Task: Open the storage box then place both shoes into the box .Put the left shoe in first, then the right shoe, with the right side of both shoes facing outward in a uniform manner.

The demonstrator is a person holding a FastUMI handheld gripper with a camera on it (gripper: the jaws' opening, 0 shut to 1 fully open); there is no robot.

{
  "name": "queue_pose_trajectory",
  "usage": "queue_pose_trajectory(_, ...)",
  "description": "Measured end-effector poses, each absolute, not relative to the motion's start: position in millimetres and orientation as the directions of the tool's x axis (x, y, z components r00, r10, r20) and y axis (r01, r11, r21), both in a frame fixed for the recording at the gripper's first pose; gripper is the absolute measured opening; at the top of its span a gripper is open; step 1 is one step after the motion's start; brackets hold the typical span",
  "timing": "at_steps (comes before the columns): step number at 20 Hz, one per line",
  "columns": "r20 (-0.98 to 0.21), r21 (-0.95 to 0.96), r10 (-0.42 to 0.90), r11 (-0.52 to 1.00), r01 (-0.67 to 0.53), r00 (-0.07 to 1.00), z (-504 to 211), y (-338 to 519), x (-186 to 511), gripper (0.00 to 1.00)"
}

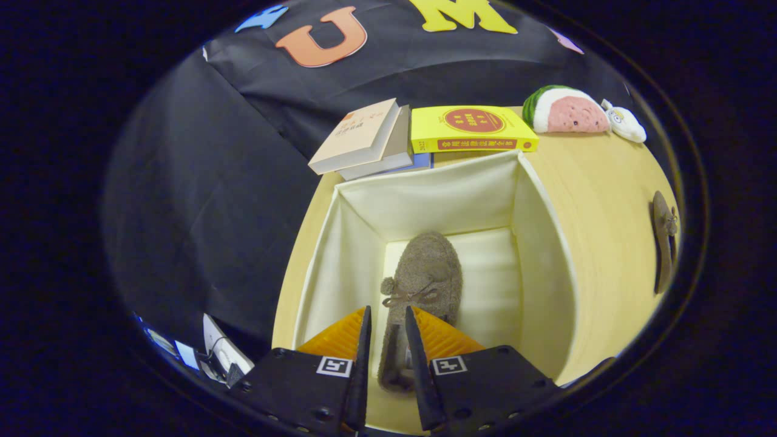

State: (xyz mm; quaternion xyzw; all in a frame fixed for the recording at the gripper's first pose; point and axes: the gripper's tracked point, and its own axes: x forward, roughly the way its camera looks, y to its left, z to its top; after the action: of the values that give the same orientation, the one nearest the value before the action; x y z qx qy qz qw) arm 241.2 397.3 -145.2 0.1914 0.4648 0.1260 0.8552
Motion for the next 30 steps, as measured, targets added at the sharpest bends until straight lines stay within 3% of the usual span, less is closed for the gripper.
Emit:
queue_pose_trajectory(1,-0.739,0.442,0.393,0.896,-0.047,0.546,-139.6,392.1,240.5,0.38)
queue_pose_trajectory(5,-0.709,0.459,0.419,0.885,-0.079,0.567,-125.2,368.0,234.4,0.8)
queue_pose_trajectory(8,-0.683,0.48,0.466,0.867,-0.135,0.562,-111.0,348.4,225.1,0.96)
queue_pose_trajectory(21,-0.604,0.332,0.269,0.941,-0.07,0.75,-66.8,150.6,216.5,0.96)
queue_pose_trajectory(30,-0.653,0.167,0.058,0.984,0.069,0.755,-103.9,4.9,222.6,0.96)
